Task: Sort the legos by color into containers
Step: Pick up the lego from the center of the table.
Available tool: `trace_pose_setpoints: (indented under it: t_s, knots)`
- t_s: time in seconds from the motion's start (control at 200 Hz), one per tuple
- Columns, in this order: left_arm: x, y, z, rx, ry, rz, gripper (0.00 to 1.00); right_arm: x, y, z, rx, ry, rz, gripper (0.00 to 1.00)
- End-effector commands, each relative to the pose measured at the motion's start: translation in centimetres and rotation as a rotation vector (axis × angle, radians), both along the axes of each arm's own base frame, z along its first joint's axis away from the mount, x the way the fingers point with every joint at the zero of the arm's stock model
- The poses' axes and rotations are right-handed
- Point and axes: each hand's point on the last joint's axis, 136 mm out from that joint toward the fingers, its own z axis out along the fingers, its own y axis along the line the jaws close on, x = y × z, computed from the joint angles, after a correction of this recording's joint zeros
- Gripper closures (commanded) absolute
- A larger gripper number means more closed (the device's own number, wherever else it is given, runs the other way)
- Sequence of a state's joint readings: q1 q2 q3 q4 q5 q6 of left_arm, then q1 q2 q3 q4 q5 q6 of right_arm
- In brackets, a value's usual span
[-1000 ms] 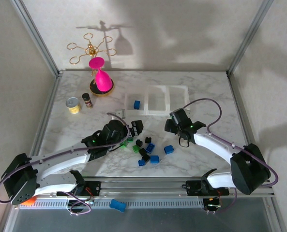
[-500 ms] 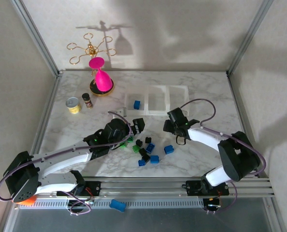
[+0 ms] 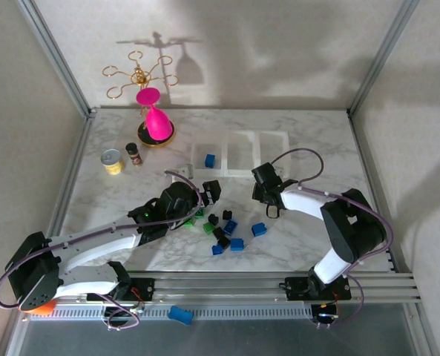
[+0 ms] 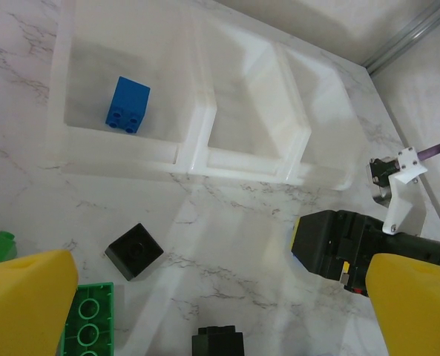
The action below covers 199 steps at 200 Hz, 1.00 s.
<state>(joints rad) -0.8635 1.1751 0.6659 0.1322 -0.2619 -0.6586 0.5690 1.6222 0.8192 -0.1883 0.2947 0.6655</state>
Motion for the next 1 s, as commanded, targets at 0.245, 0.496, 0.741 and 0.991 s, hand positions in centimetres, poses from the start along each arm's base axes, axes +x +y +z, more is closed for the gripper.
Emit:
trace_pose_setpoints:
  t_s: [0.245,0.496,0.741,0.991]
  knots:
    - [0.4,0.1,1.5,0.008,-0.034,0.023,0.0,1.0,-0.5,1.2,-0.042,-0.039,0.007,0.62]
    - [0.5,-0.1,1.8,-0.001,-0.038,0.02,0.01,0.8,-0.3,2.7,-0.042,-0.057,0.036,0.66]
    - [0.5,1.1,2.7,-0.008,-0.057,0.049,0.0,0.9,2.4,6.5,-0.045,-0.11,0.107,0.67]
    - [0.5,4.5,3.0,-0.01,-0.061,0.122,0.01,2.0,8.5,10.6,-0.005,-0.195,0.228,0.67]
